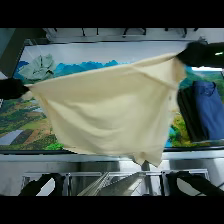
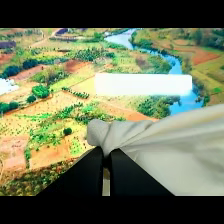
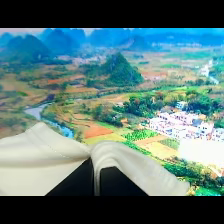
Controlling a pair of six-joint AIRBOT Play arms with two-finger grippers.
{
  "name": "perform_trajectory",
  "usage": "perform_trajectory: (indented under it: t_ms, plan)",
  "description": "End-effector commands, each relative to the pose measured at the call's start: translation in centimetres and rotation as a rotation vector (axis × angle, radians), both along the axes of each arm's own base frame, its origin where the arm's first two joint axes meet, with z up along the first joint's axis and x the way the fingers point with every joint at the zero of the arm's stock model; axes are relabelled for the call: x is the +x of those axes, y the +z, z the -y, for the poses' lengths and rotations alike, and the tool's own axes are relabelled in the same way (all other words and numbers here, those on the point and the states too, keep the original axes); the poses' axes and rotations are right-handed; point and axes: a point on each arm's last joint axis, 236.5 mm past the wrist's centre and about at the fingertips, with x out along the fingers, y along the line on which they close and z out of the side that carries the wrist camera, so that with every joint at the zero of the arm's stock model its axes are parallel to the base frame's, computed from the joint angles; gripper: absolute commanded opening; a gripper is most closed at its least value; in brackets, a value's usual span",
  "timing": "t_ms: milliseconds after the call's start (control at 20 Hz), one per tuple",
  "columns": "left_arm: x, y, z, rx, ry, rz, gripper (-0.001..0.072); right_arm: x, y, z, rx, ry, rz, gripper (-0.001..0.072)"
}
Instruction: Fold the shirts.
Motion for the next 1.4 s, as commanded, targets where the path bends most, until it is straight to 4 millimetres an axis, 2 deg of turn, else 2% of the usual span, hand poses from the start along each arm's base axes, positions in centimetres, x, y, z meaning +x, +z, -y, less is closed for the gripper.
perform_trajectory:
  t_ms: [0,50,100,200,250,300,350,400,450,500,550,650,700,750,850,900,950,1050,1200,1350]
  plan:
    - [4.5,-10.8,-0.1,-0.025,-0.038,-0.15,0.0018,6.4,-12.8,-1.5,0.016,-0.003,-0.148,0.0019]
    - [5.1,-13.6,-0.2,-0.034,-0.041,-0.217,0.0018,7.6,-15.5,-2.3,0.048,-0.004,-0.192,0.0019]
    - [5.4,-16.3,-0.1,-0.049,-0.041,-0.284,0.0018,8.5,-17.2,-3.1,0.102,-0.012,-0.22,0.0019]
    - [5.8,-20.0,-0.2,-0.062,-0.04,-0.373,0.0018,10.9,-18.6,-4.4,0.235,-0.056,-0.217,0.0042]
    - [6.3,-21.1,-0.3,-0.063,-0.044,-0.394,0.0019,12.1,-18.2,-4.6,0.277,-0.074,-0.176,0.0201]
    - [6.8,-21.7,-0.4,-0.063,-0.048,-0.4,0.0019,13.5,-17.3,-4.7,0.291,-0.07,-0.099,0.0446]
    - [7.4,-21.9,-0.5,-0.062,-0.047,-0.397,0.0037,14.5,-16.3,-4.7,0.289,-0.057,-0.025,0.0572]
    - [8.3,-21.7,-0.6,-0.059,-0.044,-0.379,0.0363,15.0,-15.3,-4.6,0.277,-0.04,0.033,0.0706]
    - [8.9,-21.1,-1.0,-0.056,-0.023,-0.372,0.0694,14.9,-14.3,-4.5,0.271,-0.012,0.062,0.072]
    - [9.0,-20.2,-1.8,-0.041,0.003,-0.379,0.066,14.4,-13.5,-4.2,0.27,0.007,0.06,0.072]
    - [8.8,-18.9,-2.8,-0.026,0.029,-0.384,0.066,13.5,-12.7,-3.8,0.272,0.03,0.042,0.072]
    - [8.3,-15.6,-4.2,-0.023,0.084,-0.325,0.066,10.1,-11.6,-2.2,0.276,0.101,-0.04,0.0718]
    - [7.1,-14.4,-5.0,-0.013,0.105,-0.304,0.066,8.0,-11.4,-1.5,0.28,0.143,-0.099,0.0713]
    - [5.1,-14.1,-5.4,-0.009,0.119,-0.313,0.0659,5.5,-11.5,-0.9,0.292,0.185,-0.184,0.0709]
    - [-0.2,-15.4,-5.2,-0.027,0.143,-0.382,0.066,0.9,-11.7,-0.7,0.3,0.286,-0.322,0.0702]
    - [-3.5,-16.9,-4.7,-0.047,0.151,-0.449,0.066,-0.4,-11.6,-1.0,0.299,0.317,-0.351,0.0702]
    - [-7.2,-18.8,-4.0,-0.078,0.155,-0.541,0.066,-1.0,-11.4,-1.2,0.298,0.328,-0.356,0.0702]
    - [-12.0,-22.2,-2.7,-0.121,0.126,-0.631,0.066,-1.2,-10.8,-2.0,0.291,0.334,-0.329,0.0703]
    - [-14.6,-26.5,-1.7,-0.207,0.118,-0.66,0.0659,-1.6,-9.5,-4.6,0.334,0.385,-0.309,0.0702]
    - [-16.6,-29.0,-0.4,-0.369,0.08,-0.765,0.066,-2.3,-7.9,-7.5,0.412,0.444,-0.302,0.0702]
